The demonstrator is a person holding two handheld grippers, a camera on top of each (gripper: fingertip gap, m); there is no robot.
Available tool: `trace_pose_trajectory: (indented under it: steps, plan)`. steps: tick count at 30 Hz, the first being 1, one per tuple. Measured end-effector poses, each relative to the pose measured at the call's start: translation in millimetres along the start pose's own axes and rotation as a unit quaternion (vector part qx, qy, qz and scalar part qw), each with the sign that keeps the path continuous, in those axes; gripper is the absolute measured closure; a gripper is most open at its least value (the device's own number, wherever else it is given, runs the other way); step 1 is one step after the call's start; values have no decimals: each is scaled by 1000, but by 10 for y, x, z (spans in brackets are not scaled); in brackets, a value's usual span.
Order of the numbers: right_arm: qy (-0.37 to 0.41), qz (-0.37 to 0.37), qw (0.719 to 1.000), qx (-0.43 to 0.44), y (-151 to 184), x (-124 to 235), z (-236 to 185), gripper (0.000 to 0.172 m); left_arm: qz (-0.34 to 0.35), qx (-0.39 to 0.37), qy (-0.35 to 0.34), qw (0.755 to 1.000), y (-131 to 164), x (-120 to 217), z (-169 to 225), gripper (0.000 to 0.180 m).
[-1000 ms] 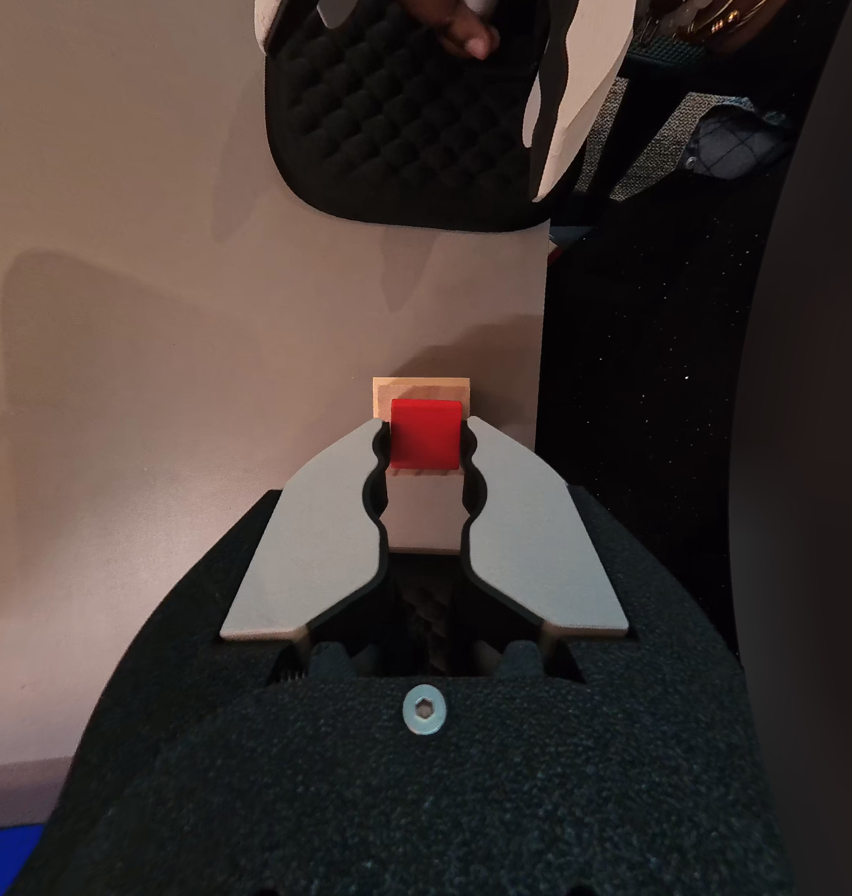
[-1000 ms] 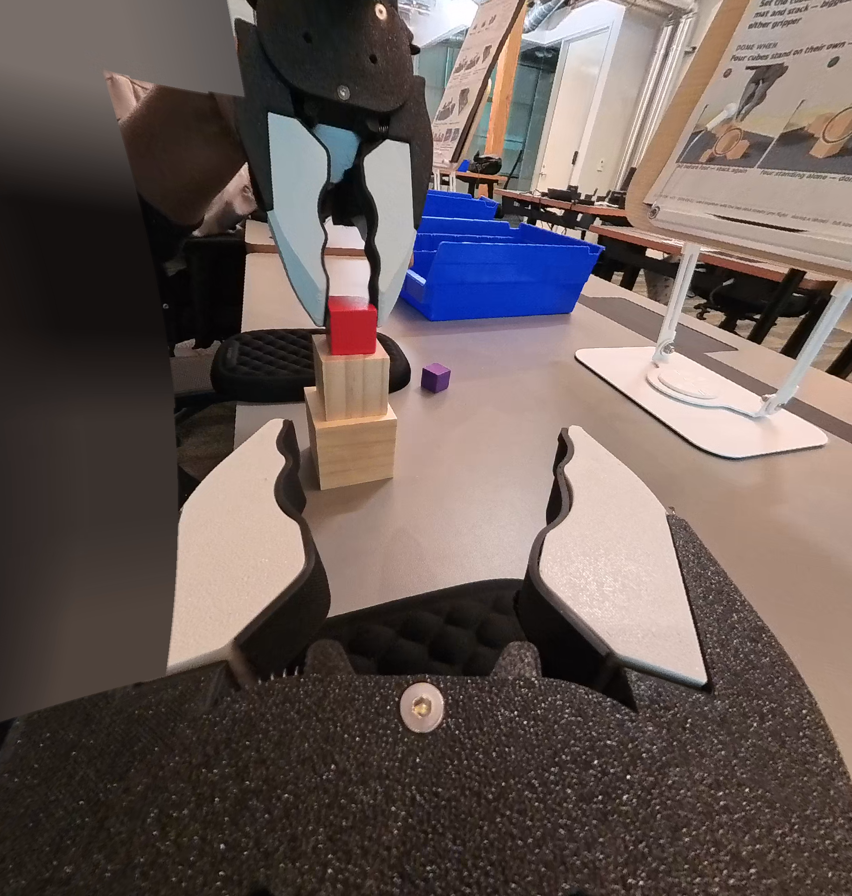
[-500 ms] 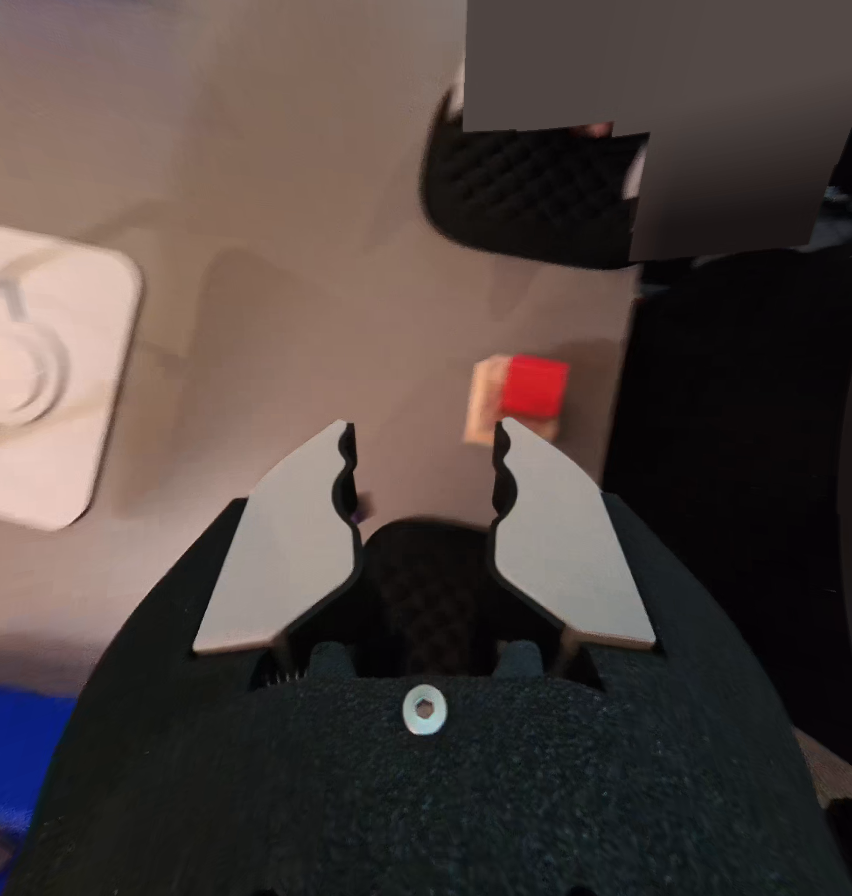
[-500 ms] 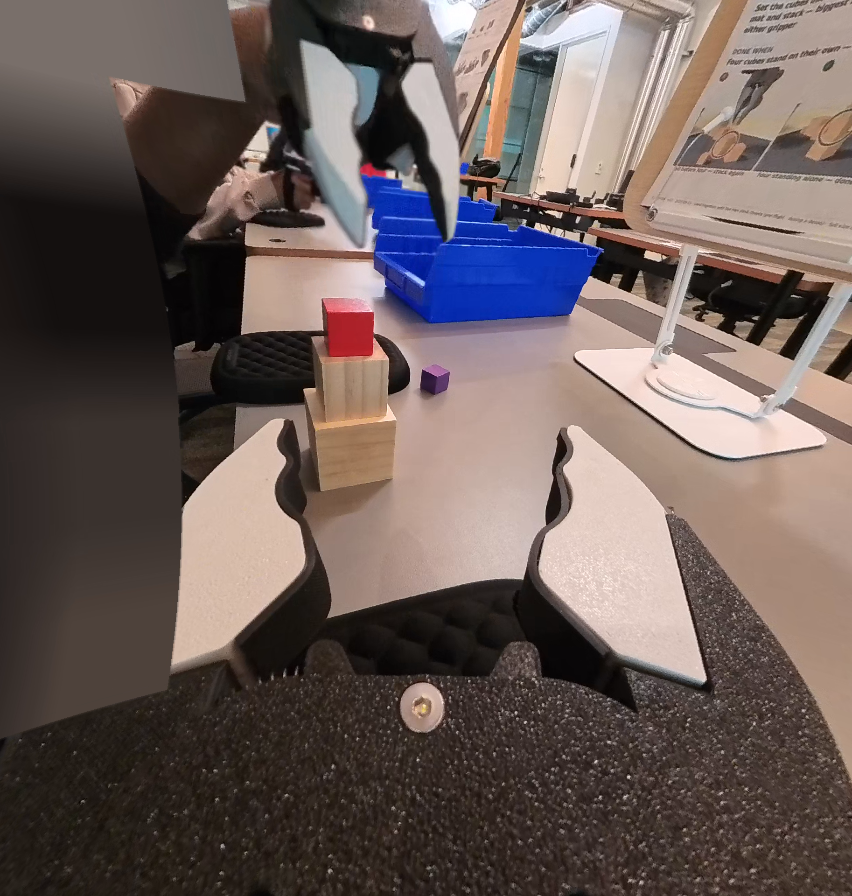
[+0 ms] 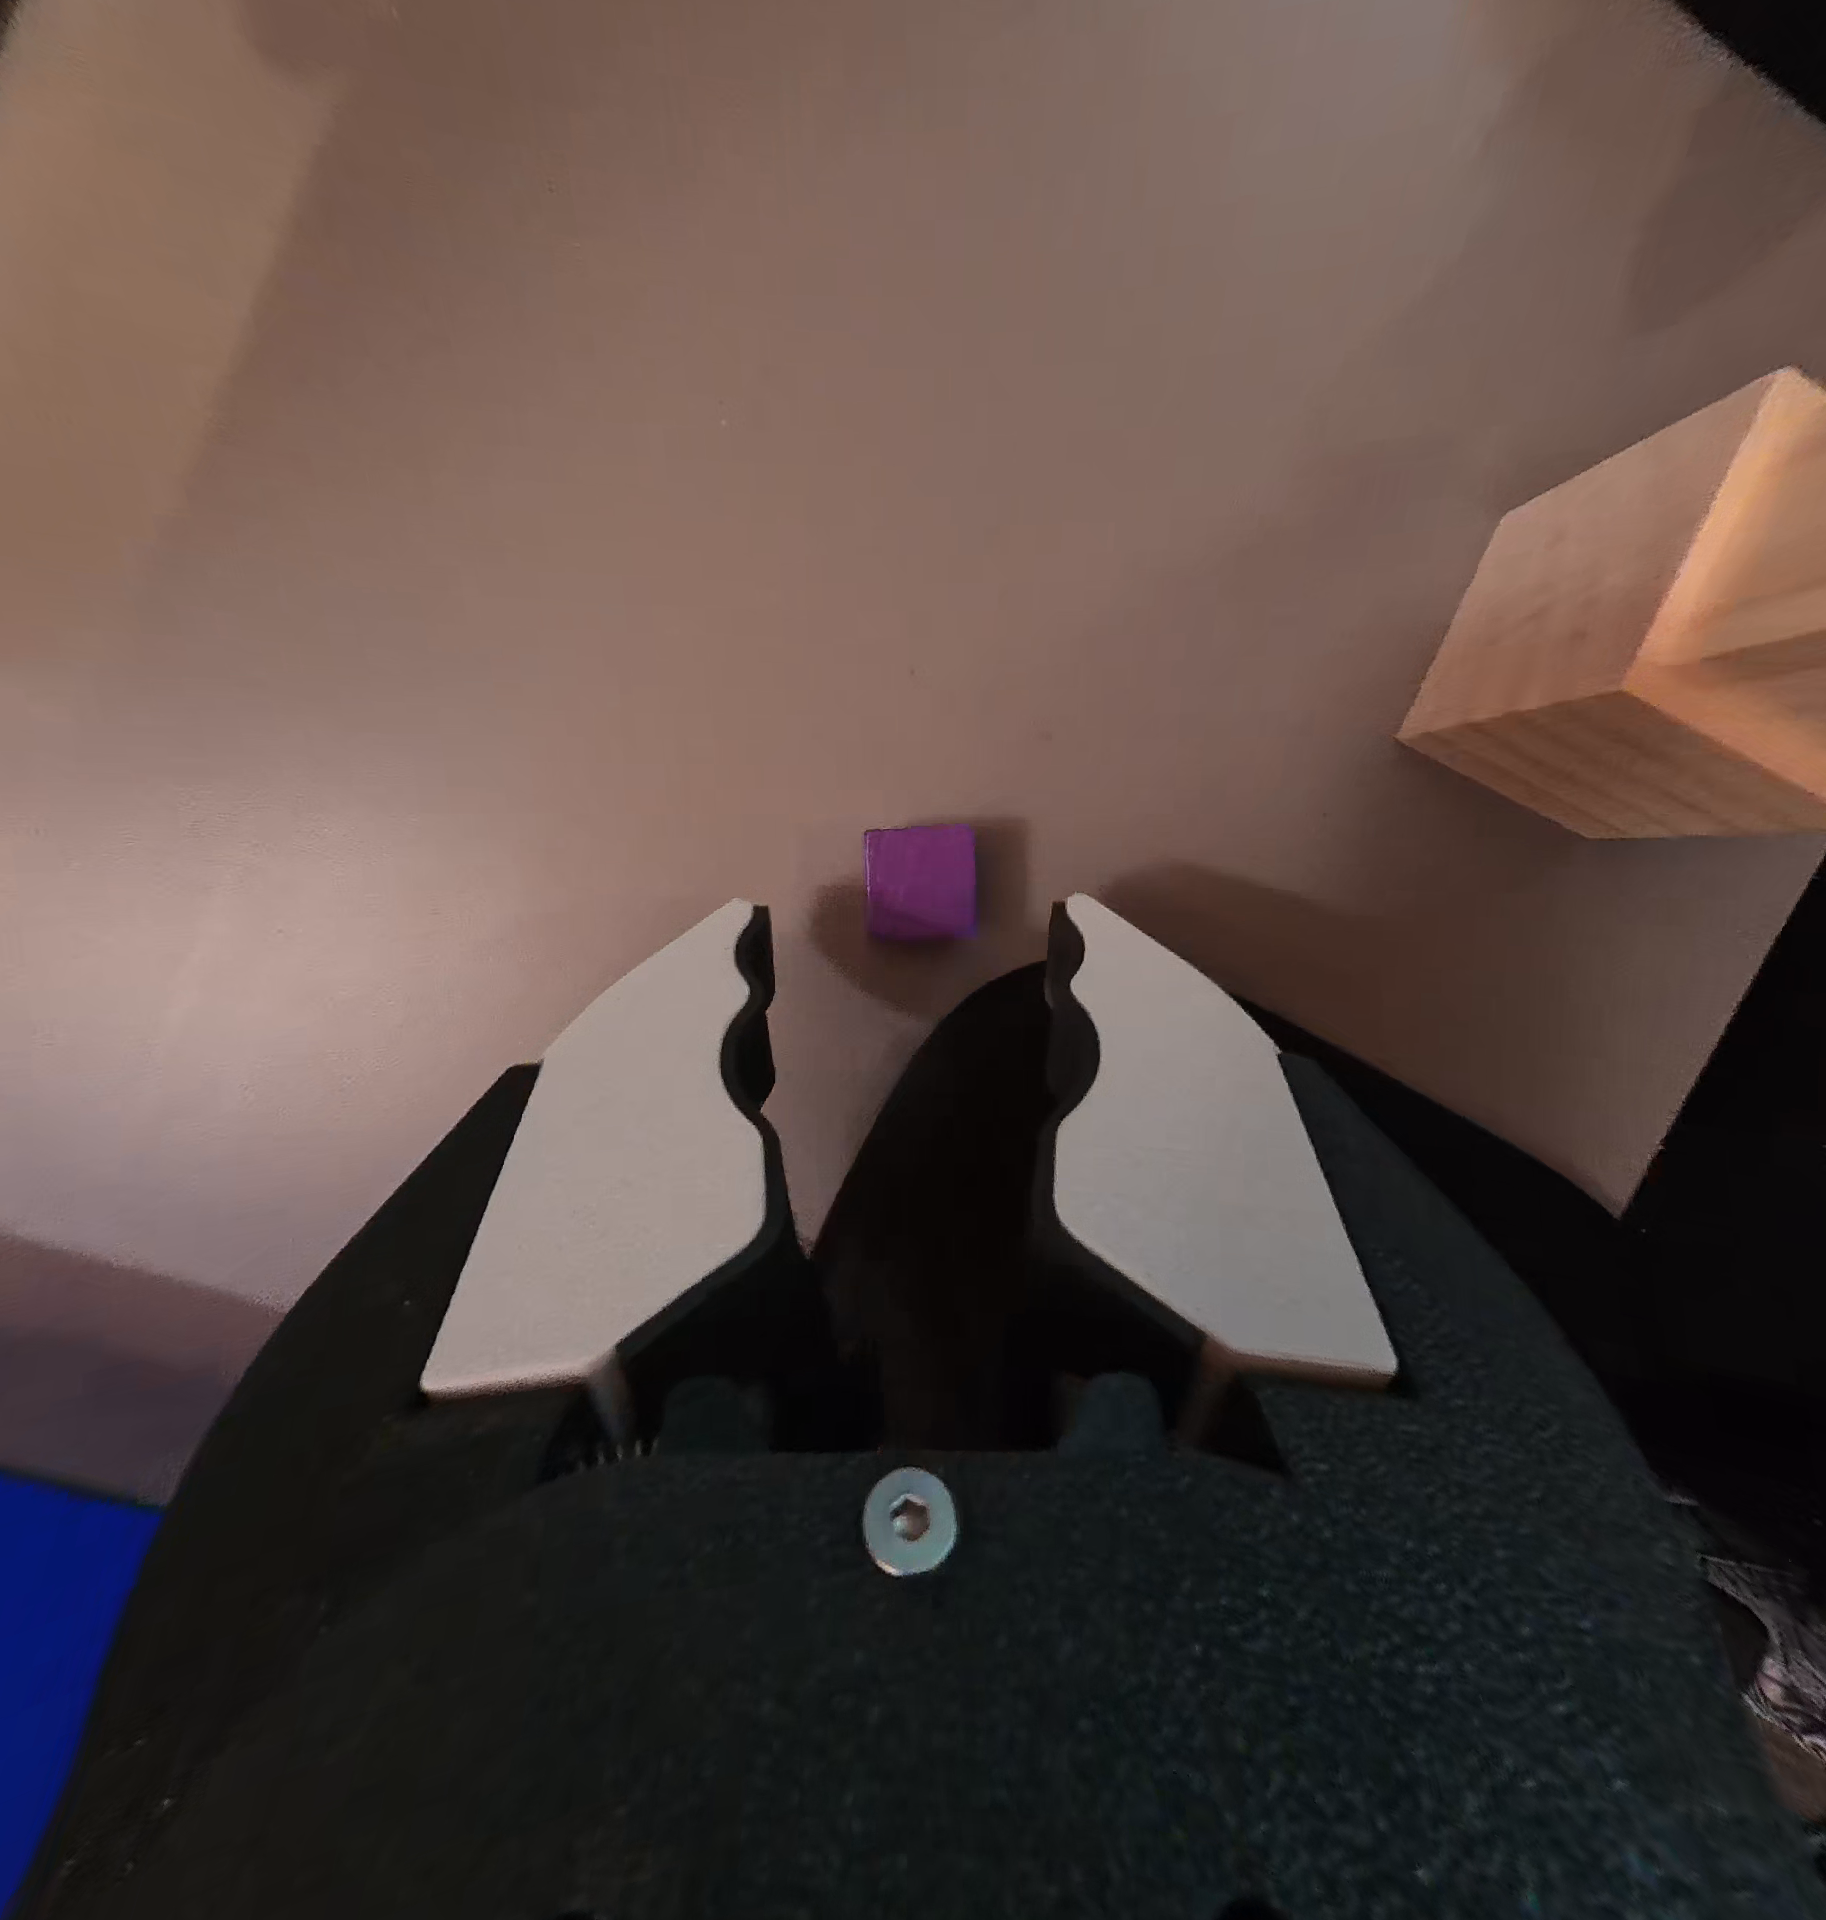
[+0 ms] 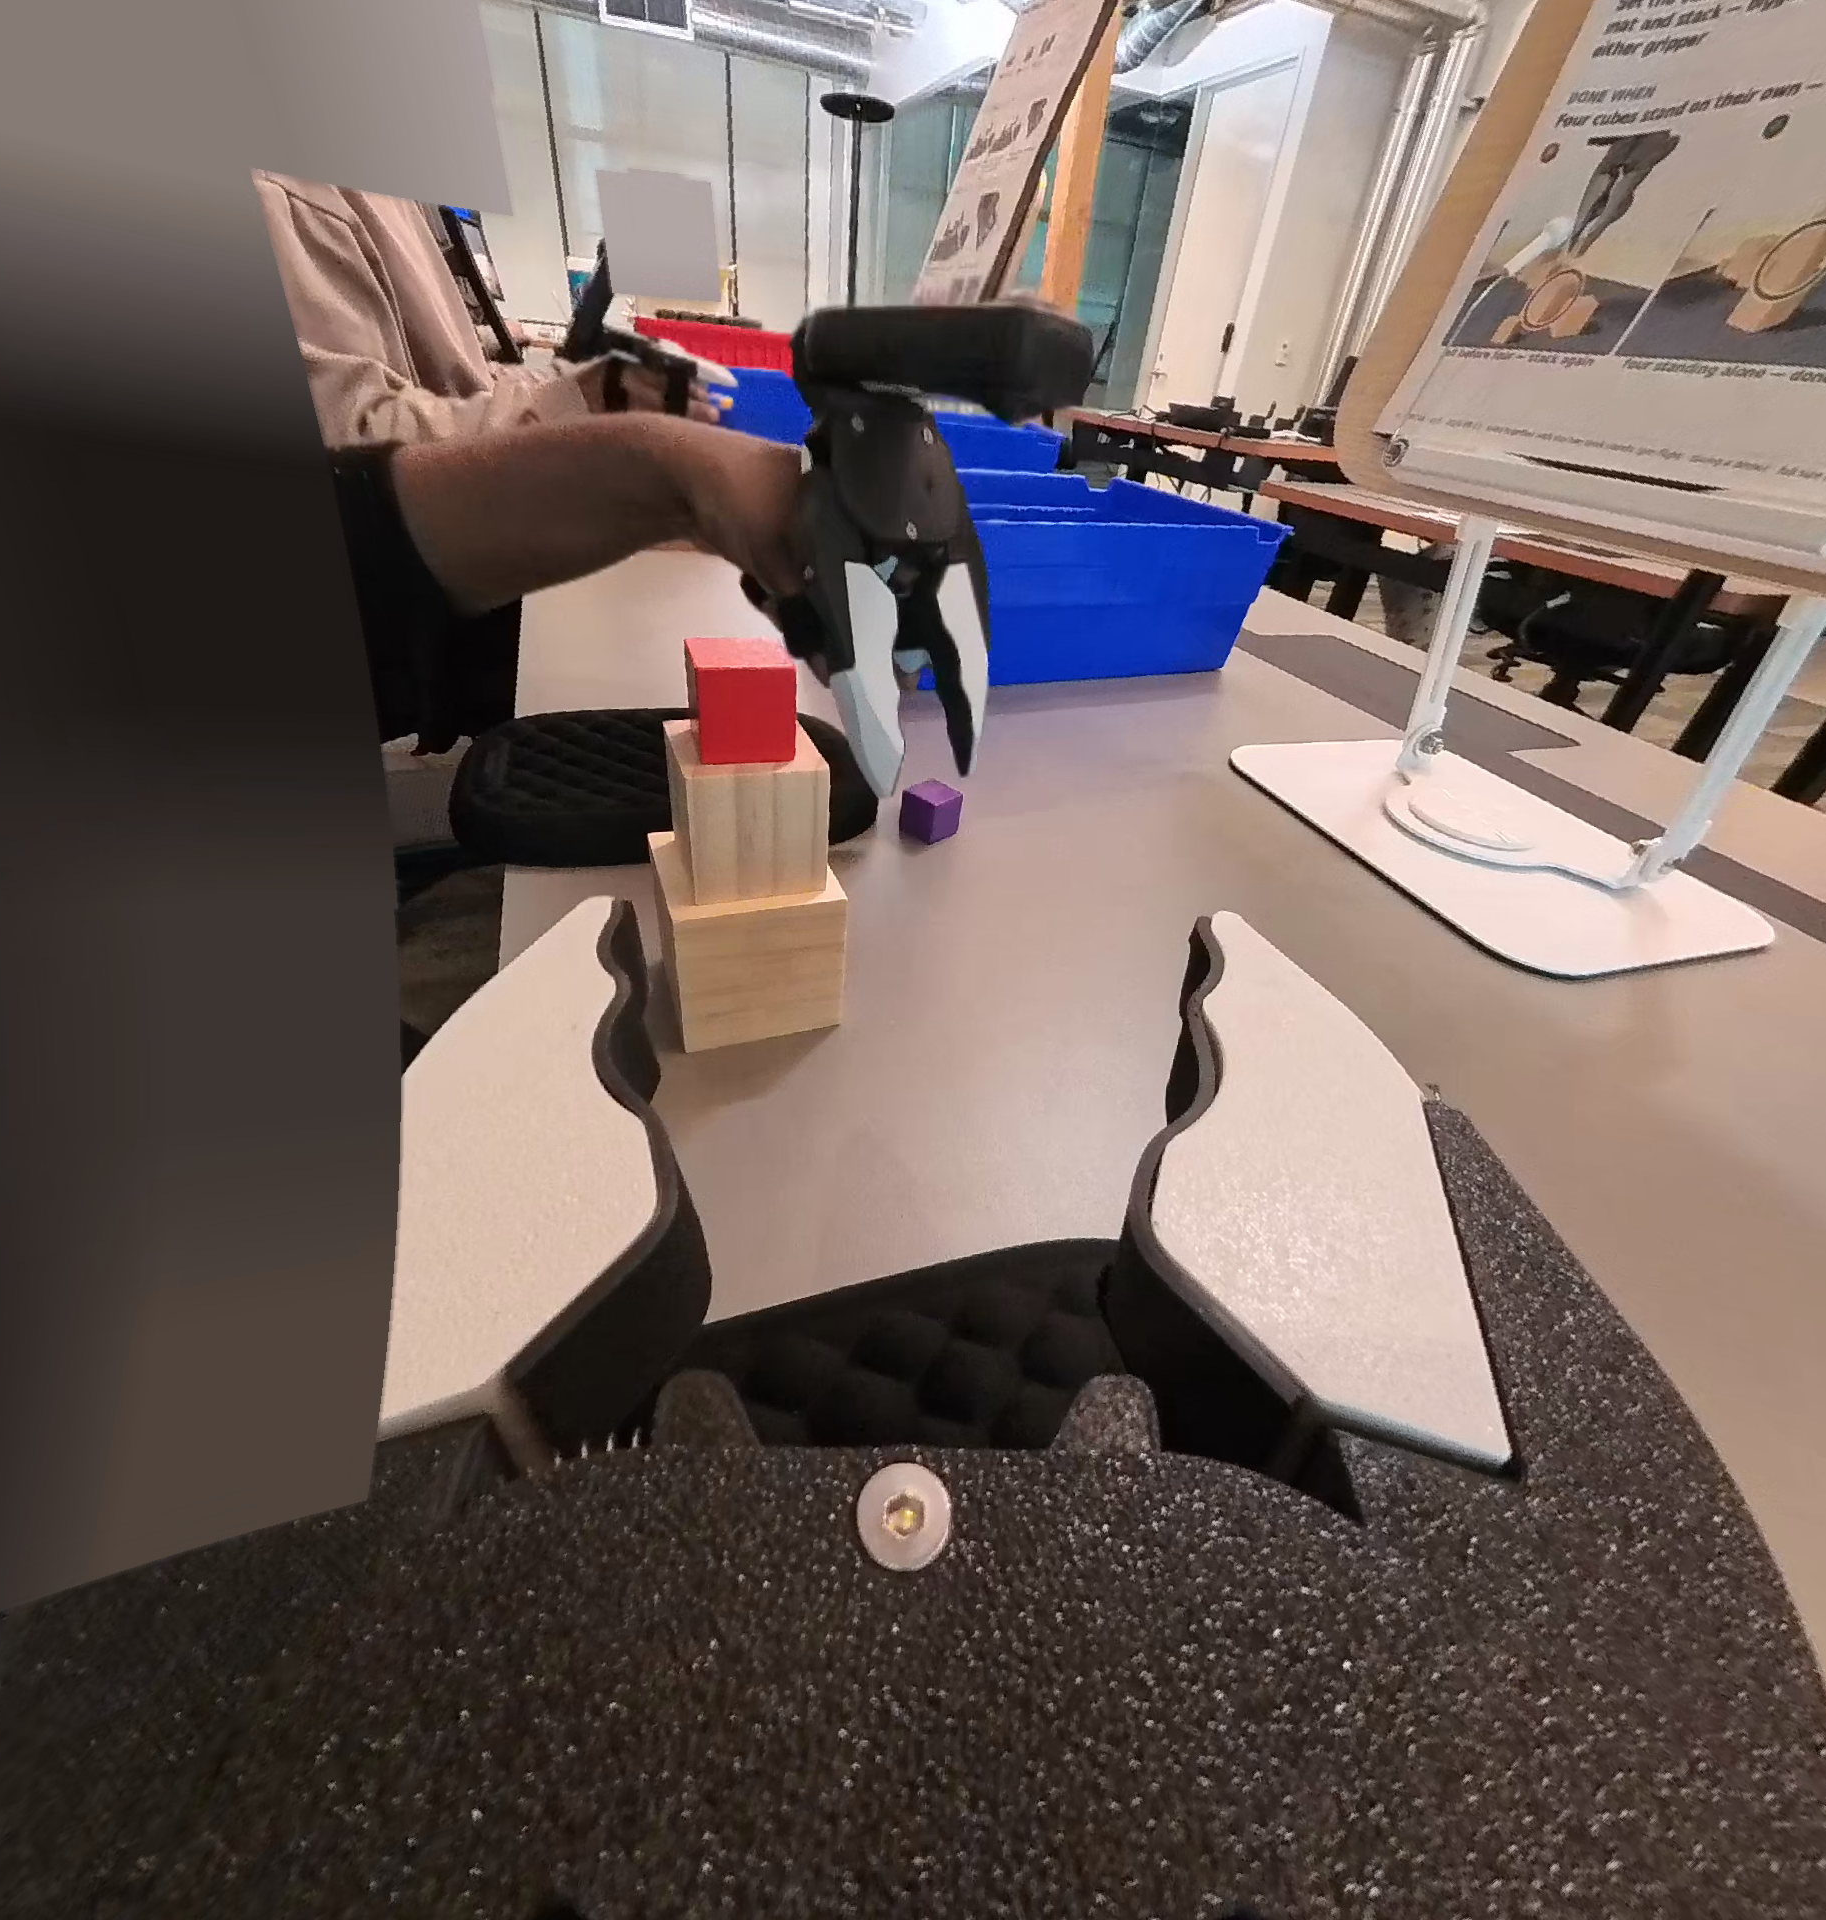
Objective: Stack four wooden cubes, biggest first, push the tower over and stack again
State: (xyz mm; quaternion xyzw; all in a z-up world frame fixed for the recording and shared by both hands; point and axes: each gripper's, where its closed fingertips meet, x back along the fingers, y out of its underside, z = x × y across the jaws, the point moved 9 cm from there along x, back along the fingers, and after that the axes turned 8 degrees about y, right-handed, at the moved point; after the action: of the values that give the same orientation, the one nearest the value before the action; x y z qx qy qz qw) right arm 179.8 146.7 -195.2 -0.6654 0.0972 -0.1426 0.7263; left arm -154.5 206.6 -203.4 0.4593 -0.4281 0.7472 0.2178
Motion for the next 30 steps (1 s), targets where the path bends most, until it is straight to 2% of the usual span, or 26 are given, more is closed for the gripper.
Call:
trace_pose_trajectory:
  steps: [6,9,14,17,23,27,30]
  plan:
    - [0,1,1000,-1,0,1,0,75,1,-11,-7,1000,4,-92,-43,137]
    - [0,0,1000,-2,1,1,2,75,-2,-15,15,1000,1,-98,-18,159]
    - [0,1,1000,-4,1,2,7,75,3,-31,19,999,-101,25,67,160]
    - [0,1,1000,-3,0,0,5,75,16,-62,29,998,-288,245,281,159]
    - [0,0,1000,1,2,-1,-3,76,19,-168,78,982,-749,646,977,159]
    - [0,0,1000,4,1,-1,-9,76,-7,-210,108,972,-922,645,1312,159]
    - [-1,0,1000,5,1,-1,-11,76,-29,-227,106,968,-959,575,1414,159]
